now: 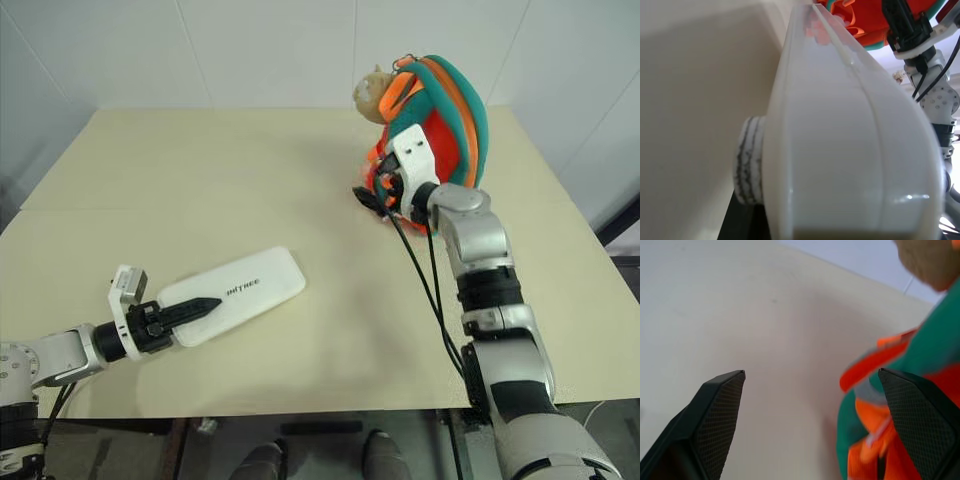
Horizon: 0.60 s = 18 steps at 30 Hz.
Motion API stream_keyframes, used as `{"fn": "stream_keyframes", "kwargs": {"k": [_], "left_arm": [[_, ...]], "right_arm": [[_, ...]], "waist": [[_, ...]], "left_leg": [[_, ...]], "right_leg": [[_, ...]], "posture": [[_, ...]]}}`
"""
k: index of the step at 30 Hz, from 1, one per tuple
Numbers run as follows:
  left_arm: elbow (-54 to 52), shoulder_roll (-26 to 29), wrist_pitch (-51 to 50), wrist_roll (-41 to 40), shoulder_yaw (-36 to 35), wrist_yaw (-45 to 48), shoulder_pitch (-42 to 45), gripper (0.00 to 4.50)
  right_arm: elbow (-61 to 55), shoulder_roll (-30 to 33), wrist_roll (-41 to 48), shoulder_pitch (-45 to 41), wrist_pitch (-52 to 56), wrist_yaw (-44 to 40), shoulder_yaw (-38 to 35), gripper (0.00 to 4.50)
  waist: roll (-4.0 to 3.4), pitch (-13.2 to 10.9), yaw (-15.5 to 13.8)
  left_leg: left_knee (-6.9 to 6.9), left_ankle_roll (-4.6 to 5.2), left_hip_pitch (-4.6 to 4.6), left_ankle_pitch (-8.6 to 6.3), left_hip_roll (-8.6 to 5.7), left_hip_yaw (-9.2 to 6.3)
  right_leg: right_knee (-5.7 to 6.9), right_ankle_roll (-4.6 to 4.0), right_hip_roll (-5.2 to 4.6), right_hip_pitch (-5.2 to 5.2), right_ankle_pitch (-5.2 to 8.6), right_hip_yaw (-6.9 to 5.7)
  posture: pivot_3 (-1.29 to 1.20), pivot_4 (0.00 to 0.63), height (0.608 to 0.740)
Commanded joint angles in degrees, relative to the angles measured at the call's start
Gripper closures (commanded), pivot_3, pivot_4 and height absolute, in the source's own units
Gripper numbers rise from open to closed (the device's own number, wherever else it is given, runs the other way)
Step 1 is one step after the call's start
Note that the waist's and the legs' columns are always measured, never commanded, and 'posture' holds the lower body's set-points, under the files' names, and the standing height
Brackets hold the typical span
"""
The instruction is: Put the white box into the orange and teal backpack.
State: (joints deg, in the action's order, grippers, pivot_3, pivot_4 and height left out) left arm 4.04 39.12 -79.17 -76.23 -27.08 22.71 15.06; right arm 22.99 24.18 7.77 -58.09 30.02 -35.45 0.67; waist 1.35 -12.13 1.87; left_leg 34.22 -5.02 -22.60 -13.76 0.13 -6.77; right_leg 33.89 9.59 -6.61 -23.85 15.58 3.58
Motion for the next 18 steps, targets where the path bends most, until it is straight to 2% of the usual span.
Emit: {"fn": "stream_keyframes", "kwargs": {"k": [1, 7, 14, 18], "left_arm": [[-1.5, 0.4, 0.6, 0.3, -0.4, 1.1, 0.0, 3.14], [0.3, 0.5, 0.9, 2.7, 1.7, 2.7, 2.3, 3.14], [1.4, 0.0, 1.2, 4.3, 2.5, 4.2, 4.7, 3.14], [1.4, -0.2, 1.4, 4.5, 1.6, 4.3, 4.9, 3.14]], "right_arm": [[-6.3, 1.7, 0.9, 0.4, 3.6, 2.3, -2.9, 0.00], [4.9, -1.3, 0.2, -3.7, -2.0, 9.6, -6.1, 0.00], [35.2, -6.4, 0.6, -16.6, -18.8, 15.6, -9.9, 0.00], [46.0, -8.1, 1.0, -21.0, -25.7, 15.8, -12.1, 0.00]], "waist": [[0.00, 0.0, 0.0], [0.00, 0.0, 0.3], [0.00, 0.0, 1.4], [0.00, 0.0, 1.6]], "left_leg": [[0.01, 0.03, 0.03, 0.00, 0.00, 0.00], [0.00, 0.07, 0.21, 0.04, 0.00, 0.01], [-0.05, 0.08, 0.21, 0.09, 0.00, 0.00], [-0.18, 0.02, 0.18, 0.13, 0.01, 0.01]], "right_leg": [[0.03, -0.01, 0.00, 0.00, 0.00, 0.00], [0.13, -0.09, 0.01, 0.09, 0.00, 0.01], [0.12, -0.08, 0.01, 0.10, -0.06, 0.01], [0.17, -0.07, 0.01, 0.09, -0.05, 0.01]], "posture": [[0.00, 0.150, 0.740], [0.00, 0.150, 0.740], [0.00, 0.150, 0.740], [0.00, 0.150, 0.740]]}}
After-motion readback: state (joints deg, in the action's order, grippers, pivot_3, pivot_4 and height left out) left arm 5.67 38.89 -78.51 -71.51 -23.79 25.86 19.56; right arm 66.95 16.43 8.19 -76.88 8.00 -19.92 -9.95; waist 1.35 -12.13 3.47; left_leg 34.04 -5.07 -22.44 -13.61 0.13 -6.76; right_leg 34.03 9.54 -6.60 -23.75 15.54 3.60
